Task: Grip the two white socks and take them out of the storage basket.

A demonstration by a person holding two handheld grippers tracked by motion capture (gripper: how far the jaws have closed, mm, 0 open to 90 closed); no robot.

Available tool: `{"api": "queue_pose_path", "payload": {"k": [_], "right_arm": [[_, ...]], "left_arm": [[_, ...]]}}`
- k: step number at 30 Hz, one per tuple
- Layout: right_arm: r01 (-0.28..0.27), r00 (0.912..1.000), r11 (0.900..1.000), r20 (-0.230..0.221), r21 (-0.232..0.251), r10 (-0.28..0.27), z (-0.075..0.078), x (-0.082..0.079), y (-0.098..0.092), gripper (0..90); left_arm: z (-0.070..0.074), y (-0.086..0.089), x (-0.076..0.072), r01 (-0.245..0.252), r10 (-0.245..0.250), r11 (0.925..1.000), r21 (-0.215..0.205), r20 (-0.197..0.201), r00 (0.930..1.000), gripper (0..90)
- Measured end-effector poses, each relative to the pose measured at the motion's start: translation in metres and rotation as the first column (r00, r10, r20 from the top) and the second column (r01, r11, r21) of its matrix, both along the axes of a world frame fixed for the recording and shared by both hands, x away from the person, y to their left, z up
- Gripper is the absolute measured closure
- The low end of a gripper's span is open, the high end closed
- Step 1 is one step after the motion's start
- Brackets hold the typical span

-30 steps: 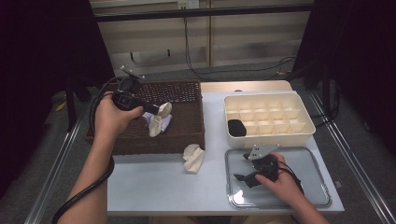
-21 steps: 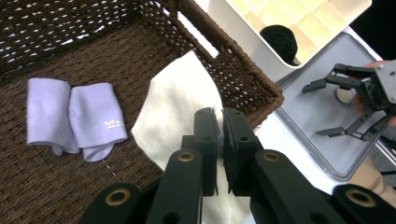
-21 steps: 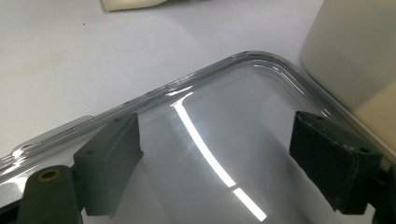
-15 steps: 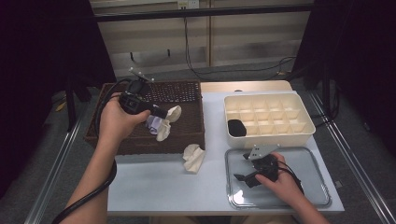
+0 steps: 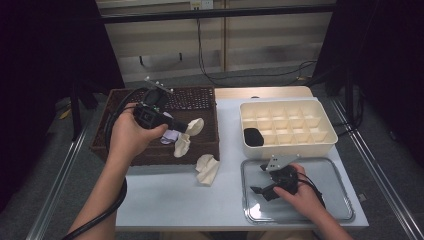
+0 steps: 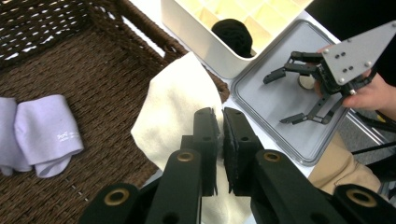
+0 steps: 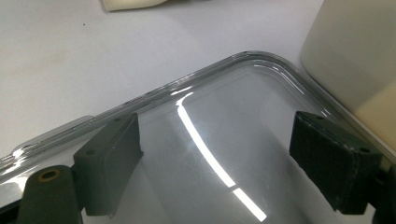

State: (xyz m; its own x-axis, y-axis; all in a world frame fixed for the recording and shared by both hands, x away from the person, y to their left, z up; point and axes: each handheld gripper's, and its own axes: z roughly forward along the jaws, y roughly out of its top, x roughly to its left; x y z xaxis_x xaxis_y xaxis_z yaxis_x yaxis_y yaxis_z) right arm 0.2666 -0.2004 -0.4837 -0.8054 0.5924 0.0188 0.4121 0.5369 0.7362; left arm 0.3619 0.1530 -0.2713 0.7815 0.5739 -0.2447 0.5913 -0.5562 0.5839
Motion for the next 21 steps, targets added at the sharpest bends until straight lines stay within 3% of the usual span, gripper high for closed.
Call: {"api": "queue_pose_path", "payload": {"k": [16, 21], "right_arm": [[-0.002, 1.0000, 1.000, -0.005, -0.003, 0.002, 0.000, 0.000, 0.000, 15.8], [-0.002, 1.0000, 1.000, -0.003, -0.002, 0.002, 0.000, 0.000, 0.000, 15.8]], "left_arm": [[-0.013, -0.026, -0.027, 0.101, -0.101, 0.9948, -0.007, 0.020, 0.9947, 84.1], [-0.021, -0.031, -0.029, 0.101, -0.101, 0.9946, -0.023, 0.018, 0.9947, 83.2]]}}
